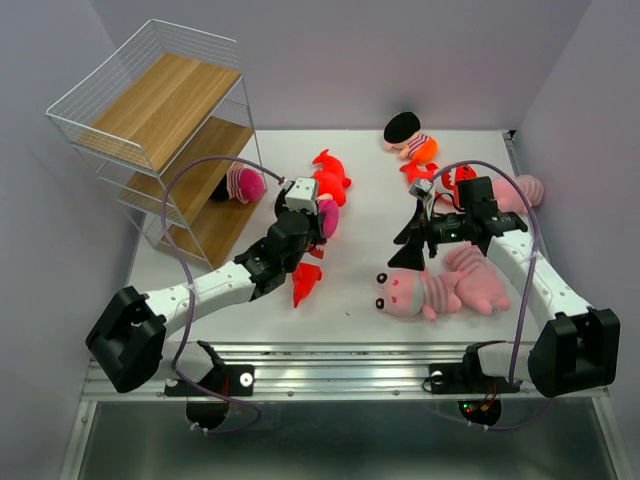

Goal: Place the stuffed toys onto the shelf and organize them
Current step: Place the stuffed toy onto shelf

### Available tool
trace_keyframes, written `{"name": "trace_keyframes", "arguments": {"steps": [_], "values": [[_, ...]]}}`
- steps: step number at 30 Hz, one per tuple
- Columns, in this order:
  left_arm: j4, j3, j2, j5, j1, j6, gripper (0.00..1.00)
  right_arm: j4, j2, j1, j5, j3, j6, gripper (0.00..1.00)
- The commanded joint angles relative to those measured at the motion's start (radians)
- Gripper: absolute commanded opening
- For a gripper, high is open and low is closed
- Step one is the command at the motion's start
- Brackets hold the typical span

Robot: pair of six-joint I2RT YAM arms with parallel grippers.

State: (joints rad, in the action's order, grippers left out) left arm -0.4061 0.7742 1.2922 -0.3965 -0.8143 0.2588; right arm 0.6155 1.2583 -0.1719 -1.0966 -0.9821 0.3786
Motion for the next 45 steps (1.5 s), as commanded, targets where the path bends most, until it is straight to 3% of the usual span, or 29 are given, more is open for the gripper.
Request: {"name": "trace_keyframes", "arguments": {"steps": [1,8,20,27,34,45], "values": [[-0.129,-0.012,0.035,0.024,-0.043,0.135,0.00,-0.031,-0.031,-0.009,-0.014,-0.009,0.019,1.00],[-0.155,0.051,0.044,-0.076,-0.118,0.100,0.00,-0.030,-0.050,-0.009,-0.006,-0.004,0.017,1.00],[-0.031,0.131,-0.139,-0.214,-0.118,-0.105,0.00,-0.031,-0.037,-0.009,-0.020,-0.007,0.020,1.00],[-0.007,0.056,-0.189,-0.246,-0.046,-0.194,0.00,-0.031,-0.037,-0.009,-0.023,-0.006,0.020,1.00],[-0.102,-0.045,-0.191,-0.168,0.076,-0.244,0.00,-0.031,-0.028,-0.009,-0.026,-0.007,0.019,1.00],[-0.195,-0.092,-0.120,-0.185,0.227,-0.314,0.00,-0.031,-0.016,-0.009,-0.028,0.000,0.029,1.00]]}}
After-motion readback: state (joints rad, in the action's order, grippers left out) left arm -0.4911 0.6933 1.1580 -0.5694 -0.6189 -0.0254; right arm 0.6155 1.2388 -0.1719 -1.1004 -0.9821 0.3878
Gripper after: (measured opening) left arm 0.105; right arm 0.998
